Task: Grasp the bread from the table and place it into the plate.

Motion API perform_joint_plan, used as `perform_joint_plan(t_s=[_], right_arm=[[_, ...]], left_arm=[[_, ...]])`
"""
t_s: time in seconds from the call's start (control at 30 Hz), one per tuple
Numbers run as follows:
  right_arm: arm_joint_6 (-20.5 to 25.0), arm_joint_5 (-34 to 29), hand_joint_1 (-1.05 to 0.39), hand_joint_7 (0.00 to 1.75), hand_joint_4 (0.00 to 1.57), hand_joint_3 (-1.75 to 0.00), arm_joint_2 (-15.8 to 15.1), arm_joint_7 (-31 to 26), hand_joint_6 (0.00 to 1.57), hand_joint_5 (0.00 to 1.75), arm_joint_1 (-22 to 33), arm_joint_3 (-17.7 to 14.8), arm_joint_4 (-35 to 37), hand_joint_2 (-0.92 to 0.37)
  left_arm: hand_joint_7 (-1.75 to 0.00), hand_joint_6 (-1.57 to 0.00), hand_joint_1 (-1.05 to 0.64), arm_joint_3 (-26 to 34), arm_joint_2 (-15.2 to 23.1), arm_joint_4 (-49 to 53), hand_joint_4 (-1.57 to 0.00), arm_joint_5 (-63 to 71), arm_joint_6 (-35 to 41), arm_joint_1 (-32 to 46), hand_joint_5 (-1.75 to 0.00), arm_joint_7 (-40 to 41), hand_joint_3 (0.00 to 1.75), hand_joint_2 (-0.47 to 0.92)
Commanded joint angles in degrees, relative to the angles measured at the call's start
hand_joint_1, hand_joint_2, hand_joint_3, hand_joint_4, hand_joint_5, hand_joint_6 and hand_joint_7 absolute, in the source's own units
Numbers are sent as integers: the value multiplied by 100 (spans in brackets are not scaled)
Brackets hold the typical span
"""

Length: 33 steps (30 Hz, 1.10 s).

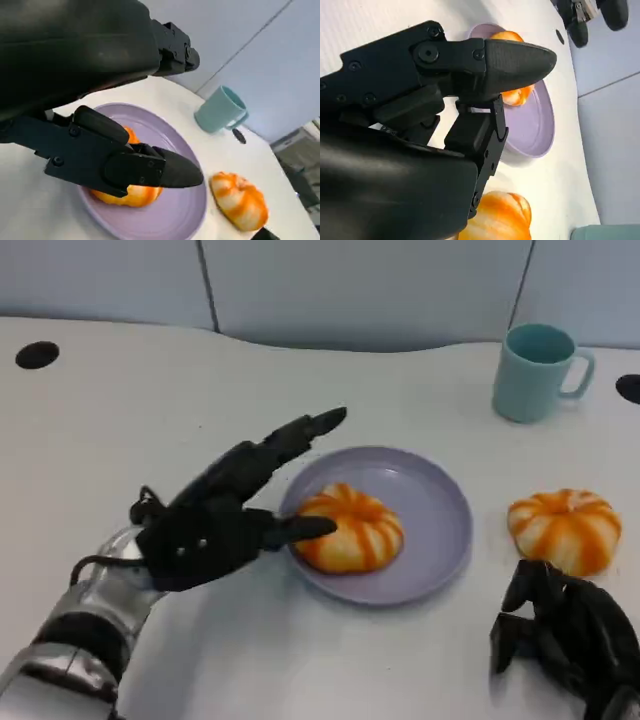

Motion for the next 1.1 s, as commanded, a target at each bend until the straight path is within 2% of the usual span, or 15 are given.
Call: perform_joint_plan(t_s=[0.03, 0.13, 0.23, 0.37, 0.43, 0.57, 0.67, 0.73, 0.87, 1.1], right_arm=[[141, 3, -43, 140, 117, -52, -29, -52, 107, 147, 14, -43, 239, -92], [105, -17, -44, 140, 116, -52, -38, -37, 107, 146, -27, -23, 296, -92], [65, -40, -44, 139, 116, -52, -35, -47, 107, 146, -72, -12, 359, -92], [37, -71, -45, 140, 118, -51, -26, -74, 108, 146, -134, -4, 441, -92], [0, -57, -45, 139, 119, -52, -27, -29, 109, 145, -148, -9, 480, -92], [35, -90, -44, 139, 120, -52, -45, -66, 108, 144, -106, 20, 379, -92], [86, -108, -44, 139, 120, -52, -56, -111, 108, 144, -42, 30, 261, -92], [111, -103, -44, 139, 120, -52, -57, -112, 108, 143, -20, 29, 220, -92], [237, 33, -43, 139, 119, -50, -64, -75, 108, 144, 123, -59, 20, -92], [166, 22, -44, 139, 119, -50, -108, -34, 107, 146, 167, -62, 19, -92]], left_arm=[[-9, -41, -73, 1083, -269, -825, -27, -1720, 8, 1173, -61, -776, 42, 92], [-12, -51, -71, 1535, -583, -1493, -34, -2738, 508, 1769, -75, -1398, 42, 92], [-15, -58, -67, 1910, -914, -2419, -38, -3760, 1670, 2313, -91, -1766, 38, 92], [-19, -65, -65, 2017, -1056, -3802, -41, -4262, 3260, 3034, -101, -1407, 35, 92], [-22, -69, -62, 2044, -1103, -4270, -45, -4311, 3711, 3299, -104, -1230, 33, 92], [-38, -73, -58, 2139, -1260, -4642, -56, -4197, 4055, 3647, -111, -882, 29, 92], [-78, -63, -54, 2184, -1328, -4709, -65, -4120, 4226, 3792, -119, -688, 29, 92], [-88, -60, -53, 2205, -1343, -4713, -66, -4089, 4250, 3806, -121, -680, 30, 92], [-119, -53, -52, 2146, -1207, -4396, -68, -3673, 4215, 3717, -148, -576, 41, 92], [-143, -46, -51, 2094, -1222, -4391, -67, -3197, 4385, 3783, -169, -267, 49, 92]])
